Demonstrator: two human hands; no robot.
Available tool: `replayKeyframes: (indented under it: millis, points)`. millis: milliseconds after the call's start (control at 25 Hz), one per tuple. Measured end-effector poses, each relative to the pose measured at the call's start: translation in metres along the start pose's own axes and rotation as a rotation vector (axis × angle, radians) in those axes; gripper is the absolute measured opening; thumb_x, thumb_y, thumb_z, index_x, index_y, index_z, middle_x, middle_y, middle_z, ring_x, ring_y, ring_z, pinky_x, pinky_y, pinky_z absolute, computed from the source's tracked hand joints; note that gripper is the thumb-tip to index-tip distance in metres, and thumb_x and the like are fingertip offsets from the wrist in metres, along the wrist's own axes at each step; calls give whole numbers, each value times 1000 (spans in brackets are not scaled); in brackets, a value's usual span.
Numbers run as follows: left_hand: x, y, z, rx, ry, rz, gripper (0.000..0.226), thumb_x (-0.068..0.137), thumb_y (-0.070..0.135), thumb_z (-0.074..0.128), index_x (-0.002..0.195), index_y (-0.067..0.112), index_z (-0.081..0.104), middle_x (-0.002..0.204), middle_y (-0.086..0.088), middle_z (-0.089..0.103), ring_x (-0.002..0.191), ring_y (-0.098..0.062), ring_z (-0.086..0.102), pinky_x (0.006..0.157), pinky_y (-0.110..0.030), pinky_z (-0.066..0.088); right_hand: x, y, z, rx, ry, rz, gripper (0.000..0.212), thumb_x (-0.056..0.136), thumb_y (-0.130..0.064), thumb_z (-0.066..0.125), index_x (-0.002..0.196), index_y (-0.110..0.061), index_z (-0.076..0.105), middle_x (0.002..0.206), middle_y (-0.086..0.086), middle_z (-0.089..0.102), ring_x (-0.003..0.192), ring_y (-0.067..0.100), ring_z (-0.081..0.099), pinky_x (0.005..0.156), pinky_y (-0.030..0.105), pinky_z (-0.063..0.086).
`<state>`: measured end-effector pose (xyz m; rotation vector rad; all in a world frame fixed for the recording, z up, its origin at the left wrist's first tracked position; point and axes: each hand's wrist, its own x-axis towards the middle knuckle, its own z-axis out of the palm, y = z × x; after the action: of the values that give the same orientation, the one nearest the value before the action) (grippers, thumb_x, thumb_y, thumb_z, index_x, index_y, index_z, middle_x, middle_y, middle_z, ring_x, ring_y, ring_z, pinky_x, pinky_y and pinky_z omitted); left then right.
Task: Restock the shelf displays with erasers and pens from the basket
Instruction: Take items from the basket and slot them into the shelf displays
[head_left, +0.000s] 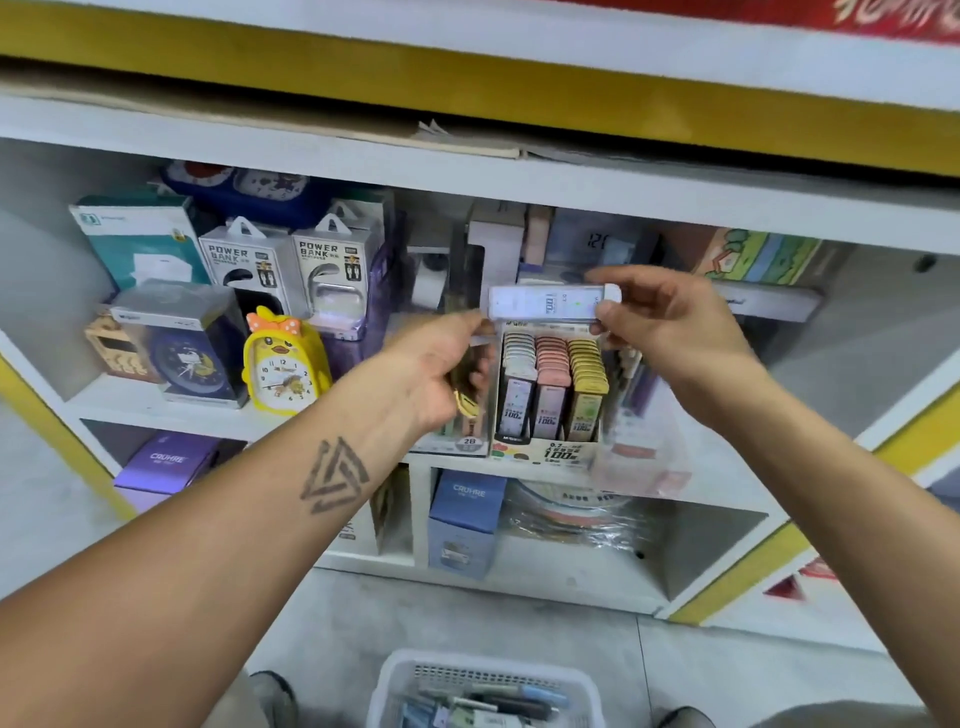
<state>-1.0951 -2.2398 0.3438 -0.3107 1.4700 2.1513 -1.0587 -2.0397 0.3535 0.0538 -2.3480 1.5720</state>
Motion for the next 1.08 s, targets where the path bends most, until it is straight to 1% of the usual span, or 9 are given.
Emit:
replayKeyframes:
  millis: [80, 160, 320, 440, 640, 760, 880, 960, 1080]
  points:
    - [4, 1, -3, 69, 82, 16, 17, 99, 31, 48, 97, 15, 52, 65, -3, 48, 49, -11, 37, 41, -18, 27, 0, 2, -7, -99, -8, -89, 31, 91, -2, 68, 106, -29, 64, 78, -8, 64, 75, 23, 58, 76, 35, 52]
    - [5, 2, -5, 19, 116, 35, 19, 96, 31, 47, 88, 14, 49, 60, -6, 50, 46, -14, 38, 44, -20, 26, -2, 5, -6, -185, -47, -131, 26, 89, -4, 71, 99, -26, 63, 80, -1, 62, 73, 14, 54, 72, 28, 48]
    - [3, -1, -7, -53, 87, 77, 24, 100, 21, 40, 87, 8, 55, 58, -14, 61, 44, -20, 54, 43, -20, 43, -5, 17, 10, -562, -157, -264, 22, 91, -16, 70, 108, -29, 65, 88, -3, 67, 76, 4, 58, 70, 24, 44]
    - [8, -3, -12, -71, 51, 60, 18, 102, 21, 44, 102, 6, 54, 71, -17, 67, 55, -26, 65, 50, -29, 54, -5, 19, 21, -719, -228, -277, 21, 96, -22, 64, 108, -34, 52, 89, -4, 69, 76, 14, 59, 59, 24, 40]
    - [15, -1, -21, 53, 113, 162, 26, 91, 18, 66, 117, 10, 65, 86, -6, 69, 74, -20, 64, 74, -35, 53, -5, 19, 34, -766, -381, -342, 14, 95, -19, 65, 107, -26, 64, 97, -6, 69, 89, 19, 63, 79, 38, 54]
    - [16, 1, -22, 99, 146, 165, 28, 88, 17, 70, 115, 11, 67, 82, -3, 67, 65, -15, 56, 59, -26, 43, -5, 21, 35, -819, -394, -397, 23, 96, -16, 63, 118, -20, 71, 113, -7, 70, 103, 17, 63, 91, 37, 51]
    - [14, 3, -24, 29, 125, 98, 6, 90, 13, 68, 92, 8, 65, 71, -6, 59, 50, -10, 45, 40, -18, 40, -5, 15, 35, -608, -313, -299, 37, 90, -8, 70, 123, -25, 66, 109, -8, 68, 92, 14, 64, 85, 37, 54]
    - [14, 3, -23, -32, 112, 53, 8, 92, 10, 65, 84, 8, 62, 73, -8, 57, 50, -10, 44, 38, -16, 40, -11, 6, 34, -501, -387, -296, 51, 82, -7, 79, 124, -30, 62, 114, -12, 62, 93, 9, 61, 82, 29, 53]
    - [15, -2, -17, -20, 109, 13, 10, 95, 9, 59, 85, 7, 59, 75, -9, 55, 50, -10, 43, 35, -15, 39, -17, -2, 33, -359, -414, -394, 36, 81, -12, 81, 115, -16, 69, 113, -4, 63, 101, 11, 63, 83, 24, 53]
